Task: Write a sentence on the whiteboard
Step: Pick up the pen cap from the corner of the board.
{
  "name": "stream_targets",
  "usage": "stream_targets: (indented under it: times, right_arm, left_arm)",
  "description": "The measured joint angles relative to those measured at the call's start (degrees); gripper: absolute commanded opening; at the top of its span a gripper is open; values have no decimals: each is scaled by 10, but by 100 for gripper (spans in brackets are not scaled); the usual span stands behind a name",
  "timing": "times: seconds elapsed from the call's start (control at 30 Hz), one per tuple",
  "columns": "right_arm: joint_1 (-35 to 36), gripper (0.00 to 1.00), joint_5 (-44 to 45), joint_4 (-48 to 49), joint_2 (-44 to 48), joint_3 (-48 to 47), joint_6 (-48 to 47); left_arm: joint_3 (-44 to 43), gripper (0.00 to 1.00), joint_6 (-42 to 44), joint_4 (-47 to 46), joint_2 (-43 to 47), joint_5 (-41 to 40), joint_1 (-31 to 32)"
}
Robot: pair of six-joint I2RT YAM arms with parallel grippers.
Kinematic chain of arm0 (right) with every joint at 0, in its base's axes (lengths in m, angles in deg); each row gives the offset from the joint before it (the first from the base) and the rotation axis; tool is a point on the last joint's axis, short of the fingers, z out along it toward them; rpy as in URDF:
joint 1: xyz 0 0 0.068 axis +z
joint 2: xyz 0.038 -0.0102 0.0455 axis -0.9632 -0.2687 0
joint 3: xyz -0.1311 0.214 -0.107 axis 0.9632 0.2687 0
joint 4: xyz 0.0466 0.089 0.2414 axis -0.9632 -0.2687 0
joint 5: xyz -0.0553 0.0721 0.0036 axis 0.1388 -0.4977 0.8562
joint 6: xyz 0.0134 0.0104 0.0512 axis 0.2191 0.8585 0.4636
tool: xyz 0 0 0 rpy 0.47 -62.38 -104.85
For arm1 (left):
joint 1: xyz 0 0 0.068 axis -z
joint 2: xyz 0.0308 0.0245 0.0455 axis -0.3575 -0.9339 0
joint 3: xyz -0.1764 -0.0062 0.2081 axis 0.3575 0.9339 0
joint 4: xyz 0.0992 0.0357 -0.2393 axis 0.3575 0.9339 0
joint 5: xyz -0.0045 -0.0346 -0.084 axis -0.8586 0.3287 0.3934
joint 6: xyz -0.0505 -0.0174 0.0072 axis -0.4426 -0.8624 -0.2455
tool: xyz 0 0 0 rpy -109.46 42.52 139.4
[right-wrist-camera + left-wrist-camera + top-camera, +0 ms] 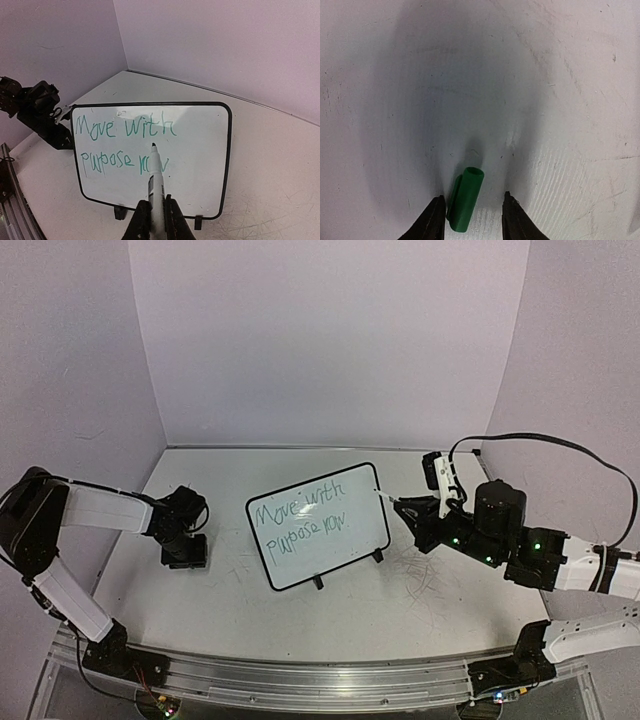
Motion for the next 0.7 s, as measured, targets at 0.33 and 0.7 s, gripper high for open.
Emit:
stream_targets:
  times: [0.33,0.7]
  right_arm:
    - [0,0,-1,0,-7,0,0]
    - [0,0,-2,-6,-31,-14,-1]
  left_arm:
    - [0,13,13,-3,-7,-15,-2]
    - [37,3,3,-21,62,-5,-2]
